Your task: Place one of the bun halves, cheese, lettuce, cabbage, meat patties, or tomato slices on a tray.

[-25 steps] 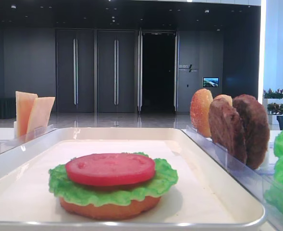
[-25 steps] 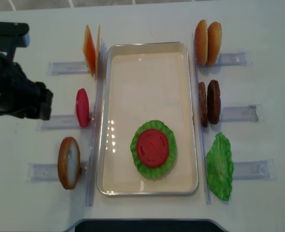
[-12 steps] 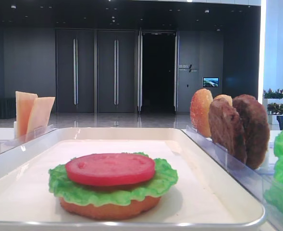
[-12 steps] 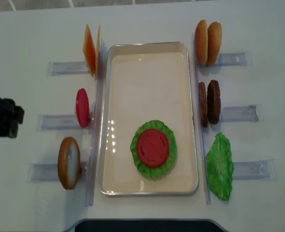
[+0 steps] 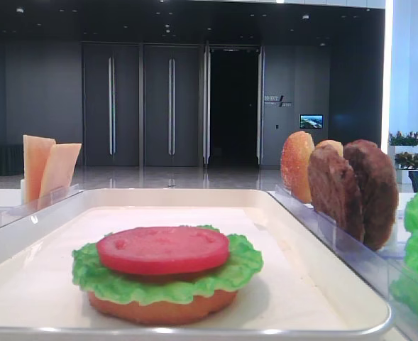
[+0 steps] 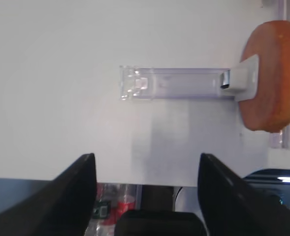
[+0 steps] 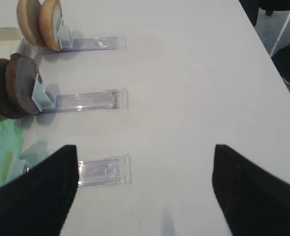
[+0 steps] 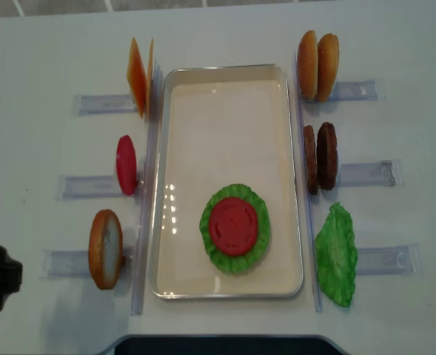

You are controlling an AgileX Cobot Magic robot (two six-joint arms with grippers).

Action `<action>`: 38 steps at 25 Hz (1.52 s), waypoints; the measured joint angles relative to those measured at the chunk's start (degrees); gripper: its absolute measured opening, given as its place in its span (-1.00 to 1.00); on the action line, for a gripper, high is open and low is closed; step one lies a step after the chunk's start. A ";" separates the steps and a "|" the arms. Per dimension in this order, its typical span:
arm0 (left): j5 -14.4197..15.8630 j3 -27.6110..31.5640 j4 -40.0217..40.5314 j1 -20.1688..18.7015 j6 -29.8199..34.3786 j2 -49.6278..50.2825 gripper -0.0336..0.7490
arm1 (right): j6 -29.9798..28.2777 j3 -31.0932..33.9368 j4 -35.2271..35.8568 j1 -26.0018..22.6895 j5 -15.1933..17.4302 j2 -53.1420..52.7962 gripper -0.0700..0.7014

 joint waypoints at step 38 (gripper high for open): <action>-3.40 5.98 -2.17 1.78 4.33 -36.81 0.01 | 0.00 0.00 -0.24 0.00 0.00 0.00 0.63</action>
